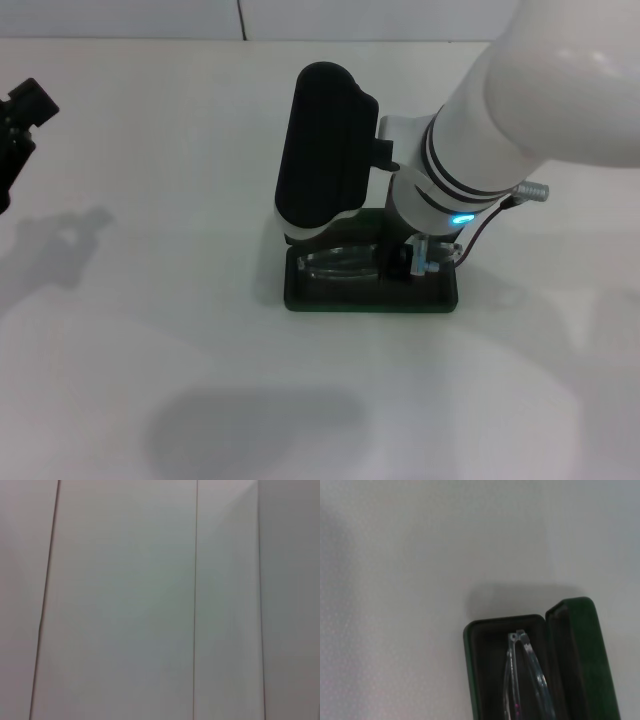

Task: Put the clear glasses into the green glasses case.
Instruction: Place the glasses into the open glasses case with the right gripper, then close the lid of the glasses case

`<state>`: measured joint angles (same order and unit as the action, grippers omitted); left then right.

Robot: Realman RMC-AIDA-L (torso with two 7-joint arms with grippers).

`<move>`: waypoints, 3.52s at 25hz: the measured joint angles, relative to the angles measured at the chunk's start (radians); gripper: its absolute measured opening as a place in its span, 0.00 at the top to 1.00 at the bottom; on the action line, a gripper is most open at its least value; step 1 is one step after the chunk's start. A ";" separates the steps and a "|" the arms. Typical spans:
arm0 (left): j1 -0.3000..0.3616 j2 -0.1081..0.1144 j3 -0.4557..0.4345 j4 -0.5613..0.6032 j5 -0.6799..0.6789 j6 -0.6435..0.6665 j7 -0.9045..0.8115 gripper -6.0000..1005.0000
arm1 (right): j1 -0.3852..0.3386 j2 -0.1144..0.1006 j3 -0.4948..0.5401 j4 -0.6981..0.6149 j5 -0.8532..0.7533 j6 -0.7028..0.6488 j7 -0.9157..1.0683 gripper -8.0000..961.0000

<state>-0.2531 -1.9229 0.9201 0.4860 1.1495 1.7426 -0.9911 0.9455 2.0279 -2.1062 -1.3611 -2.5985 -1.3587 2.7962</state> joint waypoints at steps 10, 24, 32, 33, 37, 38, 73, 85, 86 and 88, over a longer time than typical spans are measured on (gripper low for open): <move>0.000 -0.004 0.002 0.000 0.000 -0.002 0.007 0.92 | -0.001 0.000 0.000 0.015 -0.004 0.015 0.000 0.92; -0.005 -0.008 -0.003 0.000 0.021 -0.013 0.015 0.91 | 0.000 0.000 -0.009 0.022 -0.017 0.025 0.001 0.91; -0.002 -0.008 -0.003 0.000 0.022 -0.014 0.017 0.90 | 0.000 0.000 -0.009 0.022 -0.016 0.035 0.003 0.90; -0.002 -0.008 -0.003 0.000 0.022 -0.014 0.017 0.90 | 0.000 0.000 -0.009 0.022 -0.016 0.036 0.003 0.90; -0.002 -0.008 -0.003 0.000 0.023 -0.014 0.017 0.90 | -0.001 0.000 -0.007 0.022 -0.015 0.036 0.003 0.89; -0.002 -0.008 -0.003 0.000 0.023 -0.014 0.017 0.90 | -0.001 0.000 -0.006 0.022 -0.015 0.036 0.003 0.89; 0.000 -0.008 -0.003 0.000 0.022 -0.021 0.017 0.88 | -0.044 0.000 -0.011 -0.080 -0.006 -0.001 -0.002 0.87; -0.006 -0.008 -0.028 0.000 0.019 -0.022 0.002 0.87 | -0.173 0.000 0.010 -0.254 0.010 -0.021 -0.104 0.87; -0.008 -0.007 -0.028 0.000 0.018 -0.022 -0.007 0.87 | -0.187 0.000 0.021 -0.271 0.021 -0.024 -0.127 0.87; -0.017 -0.004 -0.028 0.001 0.017 -0.024 -0.037 0.87 | -0.223 0.000 0.059 -0.316 0.063 -0.034 -0.177 0.87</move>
<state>-0.2703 -1.9265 0.8924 0.4869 1.1661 1.7184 -1.0284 0.7227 2.0278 -2.0474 -1.6773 -2.5357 -1.3930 2.6188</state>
